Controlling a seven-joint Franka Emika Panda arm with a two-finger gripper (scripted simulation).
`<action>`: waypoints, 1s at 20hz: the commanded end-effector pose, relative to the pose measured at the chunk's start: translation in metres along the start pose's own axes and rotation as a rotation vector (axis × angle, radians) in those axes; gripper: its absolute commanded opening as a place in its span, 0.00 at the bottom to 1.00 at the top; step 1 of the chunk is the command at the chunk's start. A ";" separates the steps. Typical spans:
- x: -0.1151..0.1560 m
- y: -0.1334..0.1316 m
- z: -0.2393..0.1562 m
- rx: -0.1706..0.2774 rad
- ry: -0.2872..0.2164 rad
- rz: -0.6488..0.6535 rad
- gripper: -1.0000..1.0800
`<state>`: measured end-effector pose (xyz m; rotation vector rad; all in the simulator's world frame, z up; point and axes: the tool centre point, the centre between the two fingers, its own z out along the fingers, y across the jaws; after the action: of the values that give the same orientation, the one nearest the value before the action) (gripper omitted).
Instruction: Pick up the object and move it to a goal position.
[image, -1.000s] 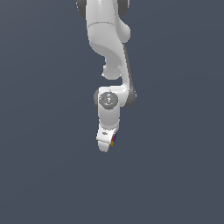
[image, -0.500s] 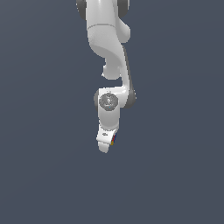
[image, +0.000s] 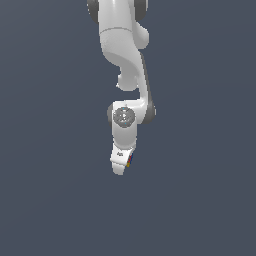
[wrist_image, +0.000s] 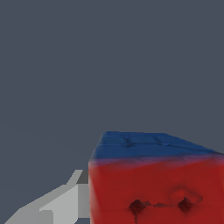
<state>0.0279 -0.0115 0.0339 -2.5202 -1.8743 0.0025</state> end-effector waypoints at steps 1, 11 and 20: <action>0.002 0.005 -0.002 -0.002 0.001 0.000 0.00; 0.016 0.038 -0.014 -0.002 0.001 0.000 0.00; 0.030 0.072 -0.026 -0.002 0.001 0.000 0.00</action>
<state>0.0998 -0.0037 0.0569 -2.5196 -1.8739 0.0017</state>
